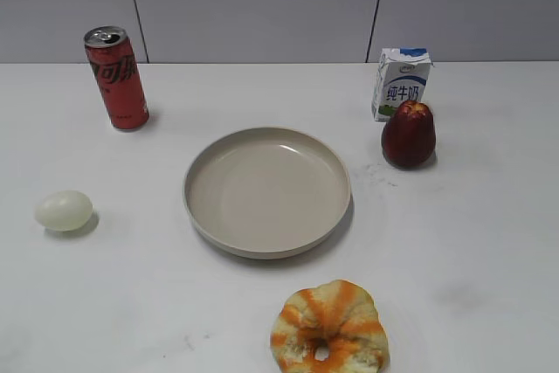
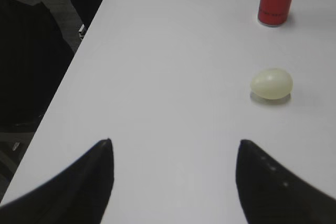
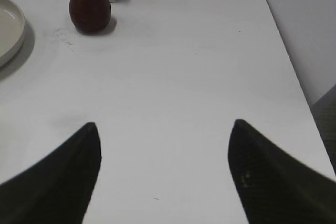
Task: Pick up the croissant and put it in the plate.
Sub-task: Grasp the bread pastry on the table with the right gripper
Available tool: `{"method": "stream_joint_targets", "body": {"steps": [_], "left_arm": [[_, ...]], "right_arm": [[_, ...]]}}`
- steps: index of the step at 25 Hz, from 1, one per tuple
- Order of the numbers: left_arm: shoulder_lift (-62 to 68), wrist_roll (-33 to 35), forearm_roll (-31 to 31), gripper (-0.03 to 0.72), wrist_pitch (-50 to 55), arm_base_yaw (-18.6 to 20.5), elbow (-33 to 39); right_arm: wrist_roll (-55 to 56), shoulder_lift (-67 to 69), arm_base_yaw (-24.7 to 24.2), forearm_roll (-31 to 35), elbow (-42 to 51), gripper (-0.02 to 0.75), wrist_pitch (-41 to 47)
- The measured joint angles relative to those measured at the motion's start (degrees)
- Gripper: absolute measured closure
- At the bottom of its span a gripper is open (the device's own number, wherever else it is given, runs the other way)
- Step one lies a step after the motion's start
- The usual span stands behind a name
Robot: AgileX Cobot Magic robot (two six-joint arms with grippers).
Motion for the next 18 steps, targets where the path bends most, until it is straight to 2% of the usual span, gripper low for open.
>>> {"method": "stream_joint_targets", "body": {"steps": [12, 16, 18], "left_arm": [[0.0, 0.0, 0.0, 0.136, 0.0, 0.0, 0.0], [0.0, 0.0, 0.0, 0.136, 0.0, 0.0, 0.0], [0.0, 0.0, 0.0, 0.136, 0.0, 0.0, 0.0]], "right_arm": [[0.0, 0.9, 0.0, 0.0, 0.0, 0.167, -0.1], [0.0, 9.7, 0.0, 1.2, -0.3, 0.167, -0.1], [0.0, 16.6, 0.0, 4.0, -1.5, 0.167, -0.1]]}}
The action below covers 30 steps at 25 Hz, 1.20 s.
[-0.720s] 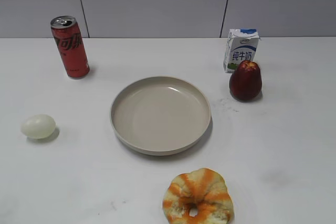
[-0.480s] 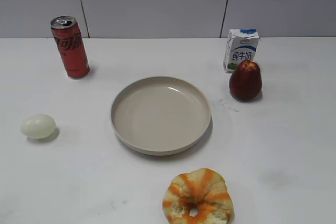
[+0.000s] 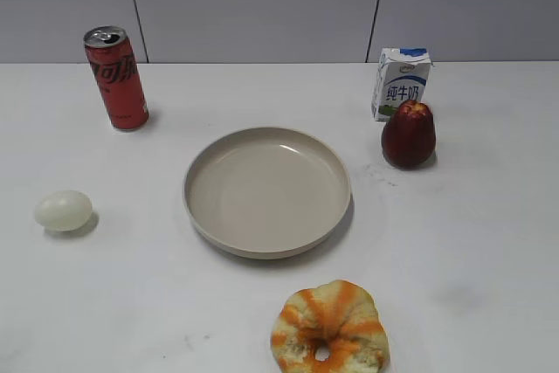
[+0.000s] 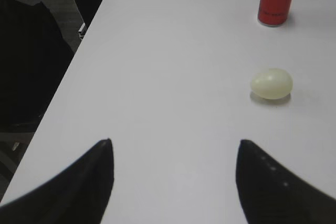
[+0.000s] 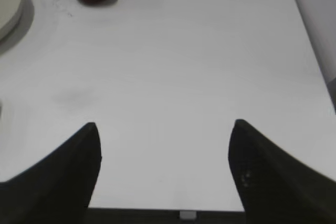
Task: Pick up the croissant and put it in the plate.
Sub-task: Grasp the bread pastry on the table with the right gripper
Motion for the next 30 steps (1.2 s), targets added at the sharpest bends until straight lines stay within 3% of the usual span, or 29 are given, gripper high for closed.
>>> {"method": "stream_joint_targets", "body": {"steps": [5, 12, 16, 24, 30], "left_arm": [[0.0, 0.0, 0.0, 0.136, 0.0, 0.0, 0.0], [0.0, 0.0, 0.0, 0.136, 0.0, 0.0, 0.0], [0.0, 0.0, 0.0, 0.136, 0.0, 0.0, 0.0], [0.0, 0.0, 0.0, 0.136, 0.0, 0.0, 0.0], [0.0, 0.0, 0.0, 0.136, 0.0, 0.0, 0.0]], "right_arm": [[-0.3, 19.9, 0.0, 7.6, -5.4, 0.167, -0.3], [-13.7, 46.9, 2.0, 19.5, -14.0, 0.143, -0.7], [-17.0, 58.9, 10.0, 22.1, -19.8, 0.12, -0.8], [-16.2, 77.9, 27.3, 20.2, -27.1, 0.118, -3.2], [-14.5, 88.7, 35.1, 15.6, -30.0, 0.118, -3.6]]}}
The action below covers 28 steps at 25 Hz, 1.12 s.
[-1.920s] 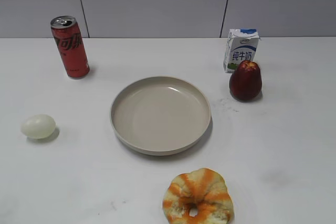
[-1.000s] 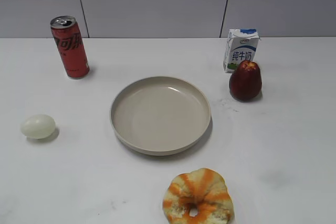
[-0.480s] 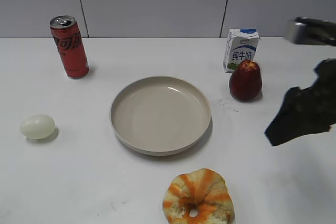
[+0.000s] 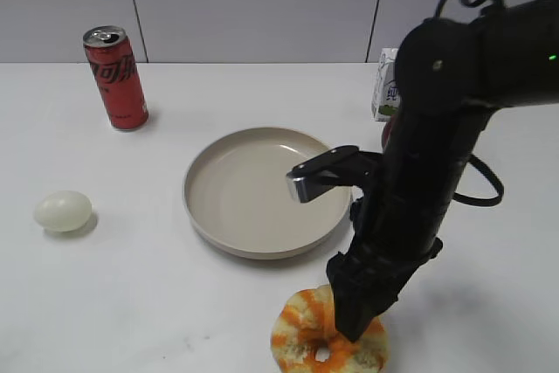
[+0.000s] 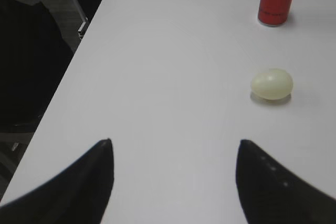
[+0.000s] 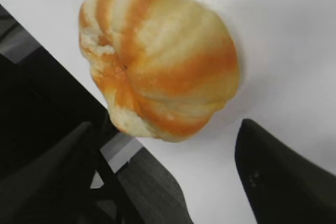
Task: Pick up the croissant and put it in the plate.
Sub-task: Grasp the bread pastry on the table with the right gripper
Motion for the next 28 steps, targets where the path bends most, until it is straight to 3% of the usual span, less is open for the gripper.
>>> {"method": "stream_joint_targets", "body": {"steps": [4, 13, 15, 18, 22, 28], "left_arm": [[0.0, 0.0, 0.0, 0.136, 0.0, 0.0, 0.0], [0.0, 0.0, 0.0, 0.136, 0.0, 0.0, 0.0], [0.0, 0.0, 0.0, 0.136, 0.0, 0.0, 0.0], [0.0, 0.0, 0.0, 0.136, 0.0, 0.0, 0.0], [0.0, 0.0, 0.0, 0.136, 0.0, 0.0, 0.0], [0.0, 0.0, 0.0, 0.136, 0.0, 0.0, 0.0]], "right_arm": [[1.7, 4.9, 2.1, -3.2, -2.3, 0.118, 0.0], [2.1, 12.7, 2.6, -3.7, -6.8, 0.139, 2.1], [2.2, 13.1, 2.6, -3.7, -7.4, 0.17, 2.9], [2.9, 13.4, 2.7, -3.7, -7.4, 0.276, 3.0], [4.1, 13.5, 2.7, -3.6, -7.4, 0.517, 3.3], [4.4, 13.2, 2.8, -3.5, -7.4, 0.524, 3.6]]}}
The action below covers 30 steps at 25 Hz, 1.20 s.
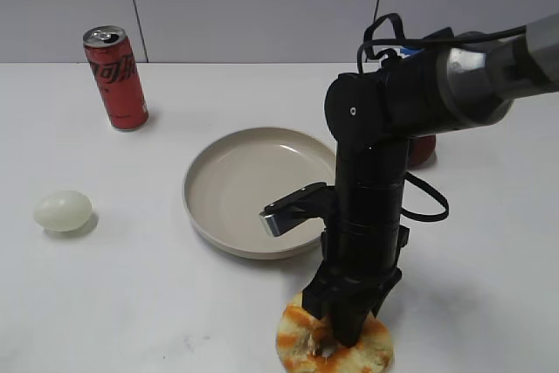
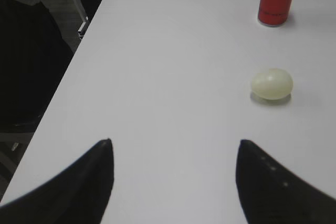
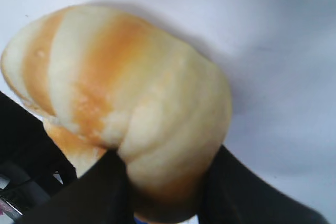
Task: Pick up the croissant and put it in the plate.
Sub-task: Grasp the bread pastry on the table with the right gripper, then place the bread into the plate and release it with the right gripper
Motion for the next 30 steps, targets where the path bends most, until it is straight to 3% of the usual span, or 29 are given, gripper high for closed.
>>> {"method": "stream_joint_targets", "body": {"steps": [9, 15, 24, 30], "left_arm": [[0.0, 0.0, 0.0, 0.136, 0.0, 0.0, 0.0], [0.0, 0.0, 0.0, 0.136, 0.0, 0.0, 0.0], [0.0, 0.0, 0.0, 0.136, 0.0, 0.0, 0.0], [0.0, 0.0, 0.0, 0.136, 0.0, 0.0, 0.0]], "right_arm": [[0.4, -12.5, 0.0, -1.1, -1.3, 0.528, 3.1], [2.7, -14.2, -0.3, -3.0, -11.7, 0.528, -0.1], [7.2, 2.1, -5.2, -4.4, -33.0, 0.528, 5.4], [8.4, 14.6, -5.9, -4.3, -42.7, 0.528, 9.3]]}}
